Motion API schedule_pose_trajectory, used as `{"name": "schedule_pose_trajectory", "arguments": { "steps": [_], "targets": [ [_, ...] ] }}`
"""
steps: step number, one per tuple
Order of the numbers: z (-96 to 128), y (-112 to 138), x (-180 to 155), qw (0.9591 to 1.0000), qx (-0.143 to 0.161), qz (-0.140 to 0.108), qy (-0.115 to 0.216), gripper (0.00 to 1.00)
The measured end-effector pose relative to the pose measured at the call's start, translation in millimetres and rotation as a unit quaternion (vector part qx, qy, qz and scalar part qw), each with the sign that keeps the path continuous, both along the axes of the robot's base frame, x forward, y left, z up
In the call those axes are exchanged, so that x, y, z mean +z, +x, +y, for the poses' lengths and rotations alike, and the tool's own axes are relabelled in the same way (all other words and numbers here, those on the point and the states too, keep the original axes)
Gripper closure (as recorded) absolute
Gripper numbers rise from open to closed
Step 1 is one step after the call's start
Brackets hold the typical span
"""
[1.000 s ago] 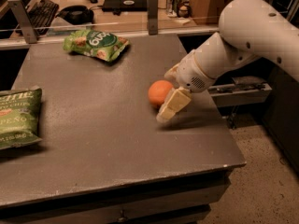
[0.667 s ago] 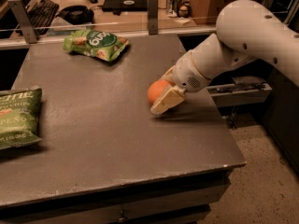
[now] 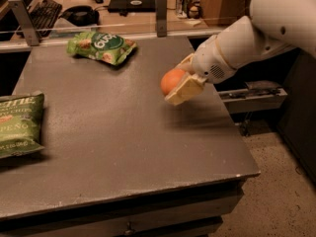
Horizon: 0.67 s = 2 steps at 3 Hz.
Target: Move orange near green jalapeno chip bag
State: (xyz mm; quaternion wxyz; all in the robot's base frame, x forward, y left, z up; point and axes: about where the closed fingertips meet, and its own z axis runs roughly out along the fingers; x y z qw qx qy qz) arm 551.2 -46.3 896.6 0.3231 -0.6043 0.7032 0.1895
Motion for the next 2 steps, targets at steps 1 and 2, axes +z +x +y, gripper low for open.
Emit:
{"name": "schedule_pose_trajectory", "arguments": {
  "steps": [1,2],
  "targets": [
    [1.7,0.3,0.8,1.0,0.001,-0.001,0.0,1.0],
    [1.8,0.2,0.8,1.0,0.001,-0.001,0.0,1.0]
  ]
}}
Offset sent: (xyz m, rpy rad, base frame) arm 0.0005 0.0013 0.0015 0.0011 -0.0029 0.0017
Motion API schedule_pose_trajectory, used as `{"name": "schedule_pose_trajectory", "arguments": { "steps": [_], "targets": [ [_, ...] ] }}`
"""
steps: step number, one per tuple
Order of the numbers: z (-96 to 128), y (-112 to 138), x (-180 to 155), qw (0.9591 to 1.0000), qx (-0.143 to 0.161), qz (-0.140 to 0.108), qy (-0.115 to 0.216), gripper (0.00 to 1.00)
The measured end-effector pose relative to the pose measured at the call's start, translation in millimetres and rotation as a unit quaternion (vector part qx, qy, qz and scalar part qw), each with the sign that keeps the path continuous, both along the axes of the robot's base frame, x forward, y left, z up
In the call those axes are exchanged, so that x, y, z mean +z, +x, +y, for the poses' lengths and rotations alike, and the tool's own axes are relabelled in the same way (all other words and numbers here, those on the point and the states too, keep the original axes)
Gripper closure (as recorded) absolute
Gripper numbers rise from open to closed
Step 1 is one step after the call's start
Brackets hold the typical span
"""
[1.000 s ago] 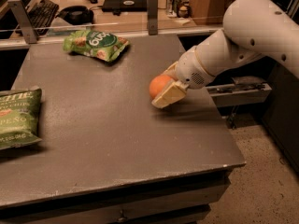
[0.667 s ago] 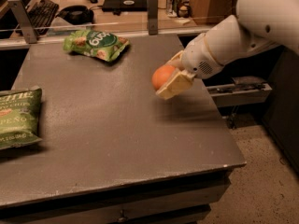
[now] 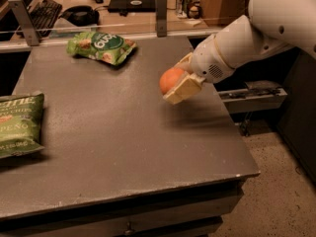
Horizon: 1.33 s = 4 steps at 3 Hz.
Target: Move orange near green jalapeno chip bag
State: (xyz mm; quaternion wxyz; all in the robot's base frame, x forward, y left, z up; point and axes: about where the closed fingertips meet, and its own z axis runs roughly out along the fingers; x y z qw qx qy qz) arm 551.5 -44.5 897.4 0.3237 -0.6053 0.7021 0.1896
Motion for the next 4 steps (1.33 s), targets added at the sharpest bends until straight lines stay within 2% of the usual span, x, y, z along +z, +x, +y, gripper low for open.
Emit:
{"name": "schedule_pose_trajectory", "arguments": {
  "steps": [1,2,3,4],
  "targets": [
    [12,-4,-2,0.9998,0.017,0.004,0.01,1.0],
    [56,-7,-19,0.9976,0.054,0.016,0.041,1.0],
    [116,-4,-28,0.9921,0.096,0.019,0.079,1.0],
    [173,3,-26,0.9843,0.131,0.017,0.117,1.0]
  ]
}}
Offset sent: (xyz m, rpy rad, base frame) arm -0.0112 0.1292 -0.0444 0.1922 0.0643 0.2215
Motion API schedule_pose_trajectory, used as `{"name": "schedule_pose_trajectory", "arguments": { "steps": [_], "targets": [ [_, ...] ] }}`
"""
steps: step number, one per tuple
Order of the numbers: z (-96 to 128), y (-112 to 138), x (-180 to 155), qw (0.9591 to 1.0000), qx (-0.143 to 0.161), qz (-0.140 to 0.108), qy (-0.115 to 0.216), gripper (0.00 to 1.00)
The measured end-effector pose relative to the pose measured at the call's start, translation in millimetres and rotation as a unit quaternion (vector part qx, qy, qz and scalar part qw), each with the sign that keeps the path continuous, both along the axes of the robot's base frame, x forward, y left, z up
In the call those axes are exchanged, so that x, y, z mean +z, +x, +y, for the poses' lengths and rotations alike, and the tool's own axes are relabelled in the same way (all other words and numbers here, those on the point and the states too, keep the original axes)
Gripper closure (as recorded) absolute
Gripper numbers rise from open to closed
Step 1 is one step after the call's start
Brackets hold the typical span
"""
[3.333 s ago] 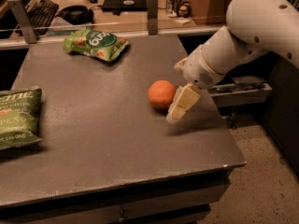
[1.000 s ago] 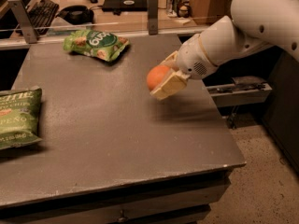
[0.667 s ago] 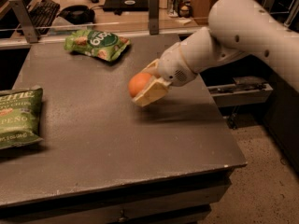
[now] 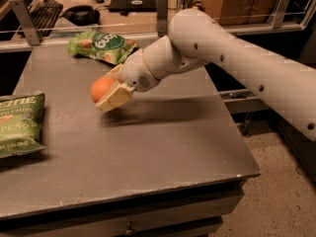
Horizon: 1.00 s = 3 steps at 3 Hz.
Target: Move orange near green jalapeno chip bag
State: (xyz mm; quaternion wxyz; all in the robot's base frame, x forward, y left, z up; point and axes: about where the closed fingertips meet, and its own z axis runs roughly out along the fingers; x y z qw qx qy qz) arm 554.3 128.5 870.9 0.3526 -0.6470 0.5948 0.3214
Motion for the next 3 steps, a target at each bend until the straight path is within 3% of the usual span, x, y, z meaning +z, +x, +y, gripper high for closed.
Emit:
{"name": "schedule_pose_trajectory", "arguments": {
  "steps": [1,3],
  "targets": [
    [58,-10,-3,0.9985,0.043,0.016,0.03,0.98],
    [99,-44,6,0.9929,0.099,0.046,0.047,0.54]
  ]
}}
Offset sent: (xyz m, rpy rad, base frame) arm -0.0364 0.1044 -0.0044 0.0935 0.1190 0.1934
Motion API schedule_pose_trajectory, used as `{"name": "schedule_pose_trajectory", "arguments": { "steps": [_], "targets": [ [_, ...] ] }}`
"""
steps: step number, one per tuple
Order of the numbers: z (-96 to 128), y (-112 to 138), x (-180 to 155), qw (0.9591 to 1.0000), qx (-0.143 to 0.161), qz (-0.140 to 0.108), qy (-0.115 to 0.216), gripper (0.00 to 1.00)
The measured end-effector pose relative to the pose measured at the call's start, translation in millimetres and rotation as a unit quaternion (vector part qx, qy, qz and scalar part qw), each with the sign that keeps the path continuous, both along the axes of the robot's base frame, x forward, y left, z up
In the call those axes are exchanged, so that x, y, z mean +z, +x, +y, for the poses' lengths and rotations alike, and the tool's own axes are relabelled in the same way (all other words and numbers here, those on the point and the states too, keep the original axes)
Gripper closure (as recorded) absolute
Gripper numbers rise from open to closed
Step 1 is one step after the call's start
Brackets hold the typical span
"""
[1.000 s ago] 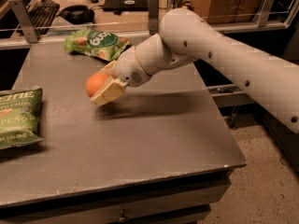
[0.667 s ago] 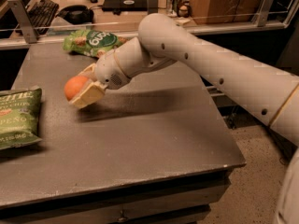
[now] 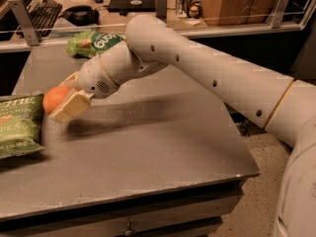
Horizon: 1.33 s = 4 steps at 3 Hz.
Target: Move orange near green jalapeno chip bag
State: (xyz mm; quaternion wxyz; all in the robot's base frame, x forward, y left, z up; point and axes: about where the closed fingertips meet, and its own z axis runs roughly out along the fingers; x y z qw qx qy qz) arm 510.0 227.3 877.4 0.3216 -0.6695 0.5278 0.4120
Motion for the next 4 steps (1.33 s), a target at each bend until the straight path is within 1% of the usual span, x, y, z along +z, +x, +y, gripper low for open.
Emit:
{"name": "schedule_pose_trajectory", "arguments": {
  "steps": [1,2,4],
  "targets": [
    [15,-18,-3,0.9996,0.023,0.018,0.003,0.29],
    [25,-32,-13,0.9985,0.04,0.036,0.001,0.01],
    [27,-38,-19,0.9979,0.045,0.046,0.0,0.0]
  ]
}}
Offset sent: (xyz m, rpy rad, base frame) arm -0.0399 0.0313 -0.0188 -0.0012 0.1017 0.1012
